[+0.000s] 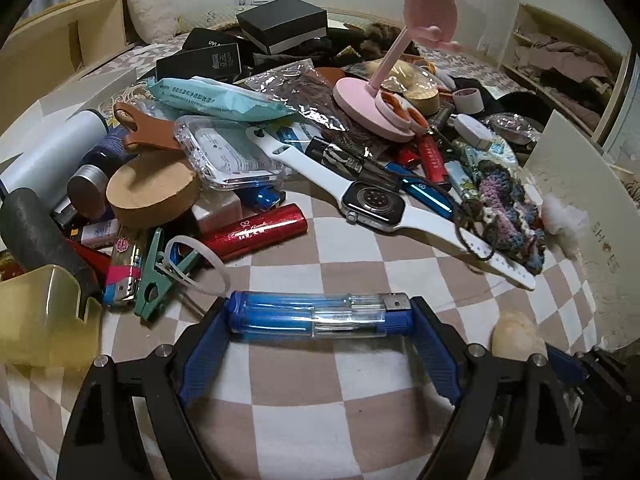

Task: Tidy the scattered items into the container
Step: 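Close left tool on blue lighter while right tool closes around beige stone, then lift blue lighter with left tool while right tool carries stone toward white box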

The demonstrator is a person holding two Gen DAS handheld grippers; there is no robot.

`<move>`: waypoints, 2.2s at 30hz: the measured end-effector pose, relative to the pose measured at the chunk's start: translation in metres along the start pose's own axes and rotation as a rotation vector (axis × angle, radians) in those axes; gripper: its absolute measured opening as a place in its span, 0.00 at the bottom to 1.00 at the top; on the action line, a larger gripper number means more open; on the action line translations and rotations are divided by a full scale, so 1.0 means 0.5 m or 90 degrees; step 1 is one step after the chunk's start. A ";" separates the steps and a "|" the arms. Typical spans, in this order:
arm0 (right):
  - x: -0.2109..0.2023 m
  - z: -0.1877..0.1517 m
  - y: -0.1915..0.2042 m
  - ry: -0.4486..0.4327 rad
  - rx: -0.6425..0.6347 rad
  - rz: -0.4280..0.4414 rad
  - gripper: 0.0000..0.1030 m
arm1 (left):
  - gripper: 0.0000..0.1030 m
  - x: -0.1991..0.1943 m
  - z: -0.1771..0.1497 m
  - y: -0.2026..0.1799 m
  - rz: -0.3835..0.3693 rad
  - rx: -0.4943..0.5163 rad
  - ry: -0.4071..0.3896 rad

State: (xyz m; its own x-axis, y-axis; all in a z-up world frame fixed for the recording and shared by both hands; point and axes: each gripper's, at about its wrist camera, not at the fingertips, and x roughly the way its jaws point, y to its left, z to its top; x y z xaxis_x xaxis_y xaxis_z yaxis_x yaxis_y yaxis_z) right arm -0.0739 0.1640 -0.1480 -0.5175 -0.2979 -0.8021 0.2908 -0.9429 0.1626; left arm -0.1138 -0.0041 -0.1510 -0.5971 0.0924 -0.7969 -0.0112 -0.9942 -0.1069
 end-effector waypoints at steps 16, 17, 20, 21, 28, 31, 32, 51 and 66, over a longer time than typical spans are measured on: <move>-0.042 -0.009 -0.040 0.020 0.115 0.104 0.50 | 0.84 -0.057 -0.018 -0.020 0.000 0.007 -0.029; -0.045 -0.009 -0.042 0.020 0.119 0.106 0.50 | 0.84 -0.062 -0.019 -0.020 0.000 0.006 -0.033; -0.056 -0.008 -0.051 0.015 0.135 0.114 0.50 | 0.84 -0.074 -0.019 -0.019 -0.002 -0.001 -0.040; -0.059 -0.007 -0.055 0.013 0.140 0.117 0.50 | 0.84 -0.078 -0.019 -0.018 -0.004 -0.004 -0.042; -0.097 0.023 -0.076 -0.019 0.153 0.116 0.50 | 0.84 -0.130 0.011 -0.024 -0.029 -0.007 -0.080; -0.125 0.041 -0.082 -0.046 0.148 0.108 0.50 | 0.84 -0.154 0.032 -0.027 -0.025 -0.001 -0.100; -0.135 0.047 -0.084 -0.056 0.146 0.105 0.50 | 0.84 -0.162 0.038 -0.028 -0.023 0.001 -0.107; -0.348 0.128 -0.145 -0.208 0.138 0.092 0.50 | 0.84 -0.330 0.121 -0.135 -0.046 0.051 -0.208; -0.502 0.143 -0.278 -0.297 0.161 0.041 0.50 | 0.85 -0.396 0.161 -0.260 -0.099 0.083 -0.247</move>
State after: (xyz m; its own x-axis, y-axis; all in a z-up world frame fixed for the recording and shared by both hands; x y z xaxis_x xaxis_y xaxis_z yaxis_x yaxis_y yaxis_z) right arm -0.0420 0.3593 0.0720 -0.8244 -0.3368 -0.4548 0.1609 -0.9099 0.3823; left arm -0.0587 0.1025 0.0683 -0.8373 0.2390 -0.4918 -0.2115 -0.9710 -0.1118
